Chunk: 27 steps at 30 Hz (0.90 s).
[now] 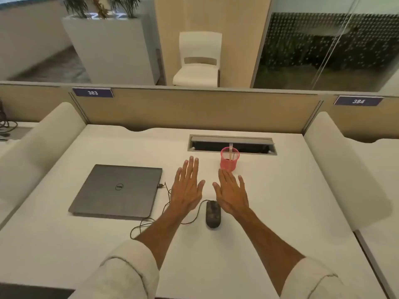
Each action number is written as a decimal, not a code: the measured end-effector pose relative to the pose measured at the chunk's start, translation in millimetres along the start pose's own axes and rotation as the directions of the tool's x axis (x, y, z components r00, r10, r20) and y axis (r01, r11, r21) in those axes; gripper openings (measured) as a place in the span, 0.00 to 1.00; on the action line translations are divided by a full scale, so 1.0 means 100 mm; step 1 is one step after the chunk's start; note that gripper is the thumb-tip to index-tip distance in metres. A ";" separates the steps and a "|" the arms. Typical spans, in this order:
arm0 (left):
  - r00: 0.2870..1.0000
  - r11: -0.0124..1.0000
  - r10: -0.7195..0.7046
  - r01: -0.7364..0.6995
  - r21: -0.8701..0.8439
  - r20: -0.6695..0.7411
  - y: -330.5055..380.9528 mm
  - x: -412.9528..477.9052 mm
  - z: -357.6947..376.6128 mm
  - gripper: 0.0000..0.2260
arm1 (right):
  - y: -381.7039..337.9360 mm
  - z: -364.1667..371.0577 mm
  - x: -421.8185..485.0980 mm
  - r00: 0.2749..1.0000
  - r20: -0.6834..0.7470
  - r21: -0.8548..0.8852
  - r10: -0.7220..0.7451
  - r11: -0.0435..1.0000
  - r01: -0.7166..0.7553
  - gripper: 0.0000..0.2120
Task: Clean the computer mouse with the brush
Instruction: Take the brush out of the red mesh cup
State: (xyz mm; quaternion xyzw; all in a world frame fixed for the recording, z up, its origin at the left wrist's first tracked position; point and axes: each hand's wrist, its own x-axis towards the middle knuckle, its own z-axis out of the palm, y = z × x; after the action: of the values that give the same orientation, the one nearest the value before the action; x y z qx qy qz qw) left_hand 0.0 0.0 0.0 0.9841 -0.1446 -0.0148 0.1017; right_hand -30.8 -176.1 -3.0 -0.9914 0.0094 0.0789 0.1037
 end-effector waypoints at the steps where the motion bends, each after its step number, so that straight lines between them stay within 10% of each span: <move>1: 1.000 1.000 0.003 -0.003 0.004 0.017 0.00 0.04 0.05 0.33 | 0.03 0.03 0.04 1.000 0.025 -0.009 0.012 1.000 -0.012 0.32; 15: 0.970 0.963 0.137 -0.083 -0.256 0.201 0.24 1.02 0.51 0.39 | 0.46 -0.04 0.98 0.919 -0.186 0.491 0.347 0.843 -0.219 0.13; 27: 0.973 0.873 0.126 -0.017 -0.488 0.191 0.49 1.83 0.71 0.46 | 0.70 0.03 1.74 0.799 -0.163 0.626 0.578 0.687 -0.369 0.17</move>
State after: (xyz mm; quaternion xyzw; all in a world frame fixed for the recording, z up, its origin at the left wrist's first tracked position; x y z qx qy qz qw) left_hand 157.3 -112.3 -59.5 0.9138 -0.1830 -0.1540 0.3283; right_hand 137.7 -244.5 -47.7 -0.8743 0.3108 -0.0795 0.3642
